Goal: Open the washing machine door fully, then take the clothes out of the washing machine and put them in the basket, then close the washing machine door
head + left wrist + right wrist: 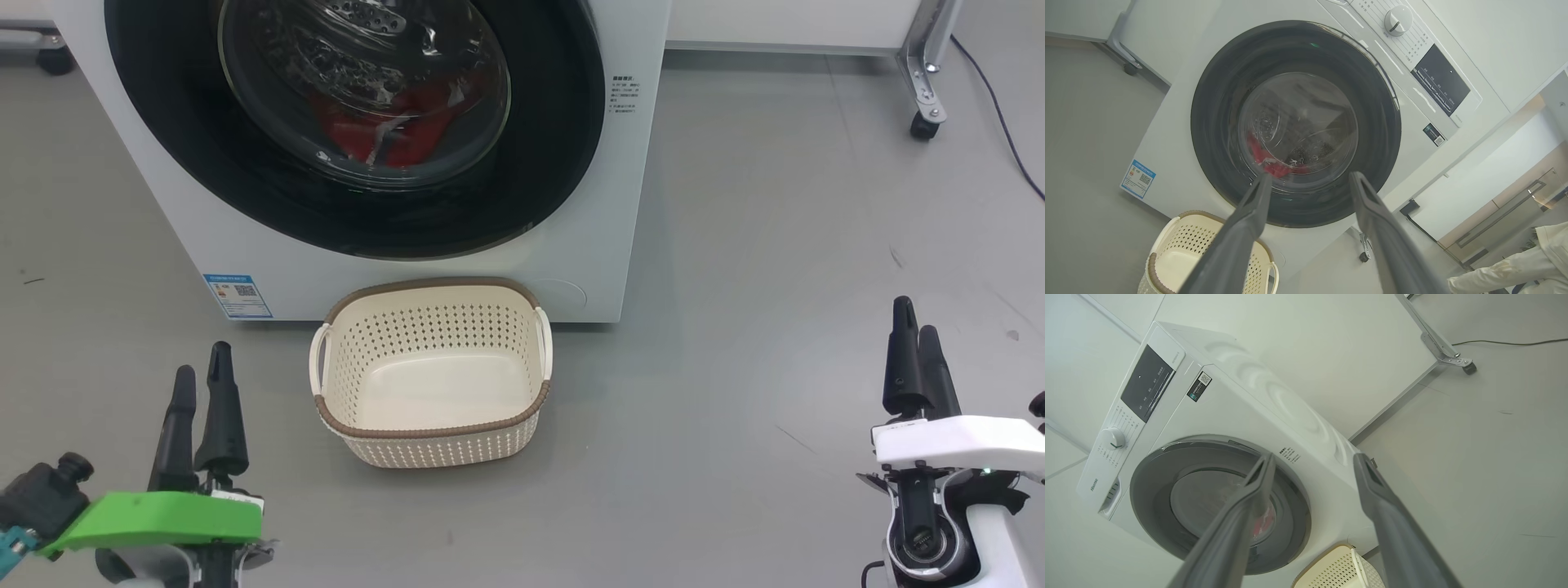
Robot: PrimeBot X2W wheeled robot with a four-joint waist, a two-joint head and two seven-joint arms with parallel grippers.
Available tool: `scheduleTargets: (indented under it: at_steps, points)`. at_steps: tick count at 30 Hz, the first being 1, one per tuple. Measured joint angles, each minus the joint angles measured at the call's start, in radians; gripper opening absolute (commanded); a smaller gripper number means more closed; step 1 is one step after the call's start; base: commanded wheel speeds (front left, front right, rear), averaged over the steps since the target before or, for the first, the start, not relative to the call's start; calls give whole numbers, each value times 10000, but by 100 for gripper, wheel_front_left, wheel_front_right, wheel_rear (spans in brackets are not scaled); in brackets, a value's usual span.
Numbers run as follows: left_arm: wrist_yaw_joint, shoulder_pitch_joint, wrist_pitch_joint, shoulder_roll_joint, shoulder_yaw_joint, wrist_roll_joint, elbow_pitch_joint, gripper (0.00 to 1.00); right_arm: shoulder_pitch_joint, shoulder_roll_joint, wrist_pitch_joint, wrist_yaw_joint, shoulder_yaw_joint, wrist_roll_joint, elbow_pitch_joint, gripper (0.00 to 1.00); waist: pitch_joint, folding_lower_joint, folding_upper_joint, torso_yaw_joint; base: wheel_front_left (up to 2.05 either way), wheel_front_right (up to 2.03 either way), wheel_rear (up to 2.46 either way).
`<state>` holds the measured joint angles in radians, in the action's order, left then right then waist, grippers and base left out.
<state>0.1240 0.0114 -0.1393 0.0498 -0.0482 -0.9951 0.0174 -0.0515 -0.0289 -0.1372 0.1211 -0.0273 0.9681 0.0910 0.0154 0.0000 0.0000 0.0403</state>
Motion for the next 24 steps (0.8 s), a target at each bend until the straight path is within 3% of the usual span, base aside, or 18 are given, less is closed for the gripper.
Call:
scheduleTargets:
  at_steps: [8,24]
  points:
    - [0,-5,-226,50,-199,1388,-86,100,5,-35,-211,2,192,-1315,19,100,31,0,0,23,0,0,0]
    - [0,-19,-821,405,-953,5254,-79,100,16,-63,-805,-2,811,-4378,255,100,76,0,0,9,0,0,0]
